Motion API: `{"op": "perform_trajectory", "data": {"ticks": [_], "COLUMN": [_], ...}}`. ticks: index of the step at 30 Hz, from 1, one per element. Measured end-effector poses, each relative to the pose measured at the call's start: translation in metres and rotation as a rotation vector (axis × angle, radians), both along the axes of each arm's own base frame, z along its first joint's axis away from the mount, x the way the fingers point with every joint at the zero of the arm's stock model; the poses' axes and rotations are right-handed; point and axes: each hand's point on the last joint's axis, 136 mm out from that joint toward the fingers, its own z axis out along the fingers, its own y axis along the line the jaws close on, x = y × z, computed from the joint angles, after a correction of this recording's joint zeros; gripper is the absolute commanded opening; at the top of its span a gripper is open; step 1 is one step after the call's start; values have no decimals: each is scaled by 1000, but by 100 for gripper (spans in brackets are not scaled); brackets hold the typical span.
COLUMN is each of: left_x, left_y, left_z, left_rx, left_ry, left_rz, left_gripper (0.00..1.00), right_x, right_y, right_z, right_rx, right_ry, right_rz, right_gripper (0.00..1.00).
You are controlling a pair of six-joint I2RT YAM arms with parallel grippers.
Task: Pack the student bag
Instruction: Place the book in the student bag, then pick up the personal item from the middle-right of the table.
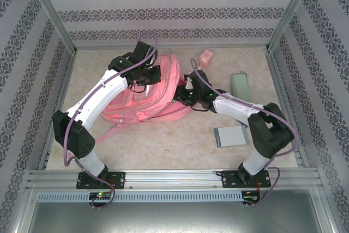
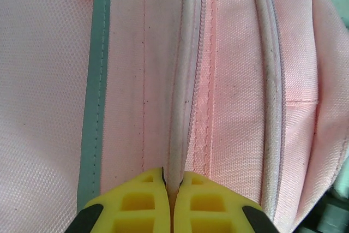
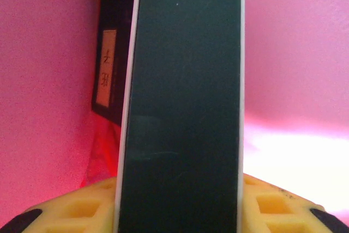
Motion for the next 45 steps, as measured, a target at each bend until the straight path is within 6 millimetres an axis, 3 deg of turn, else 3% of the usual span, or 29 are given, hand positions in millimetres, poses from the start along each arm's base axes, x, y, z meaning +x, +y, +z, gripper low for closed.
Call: {"op": "perform_trajectory", "data": {"ticks": [5,8,12,16,22,28,31,33,38,45], "left_x": [3,5,6,7,8,7,12,12,12,14], "left_y": [-3,-3,-2,-1,-1,-6,-6,-6,-9,-7], "left_z": [0,2,2,3,4,6,6,6,2,3], "left_rx": [-43,-65,-83,-102,-119,-146,-155,-161,-174,-195], "left_ry": [5,7,16,22,29,32,18,16,23,29], "left_rz": [27,38,45,47,43,25,27,25,15,11], "left_gripper": [0,0,0,0,0,0,0,0,0,0], "right_x": [5,5,5,6,5,-7,-16,-24,-44,-62], "right_y": [17,26,28,20,-13,-63,-103,-140,-217,-306], "right_z": [-35,-46,-46,-43,-13,14,25,26,3,-28], "right_rx": [-15,-12,-10,-27,-58,-159,-200,-235,-336,-468], "right_ry": [88,118,120,115,49,-2,-16,-11,49,164], "right_rz": [-33,-32,-32,-47,-88,-148,-216,-295,-463,-664], "right_gripper": [55,65,76,78,79,79,81,81,81,84]}}
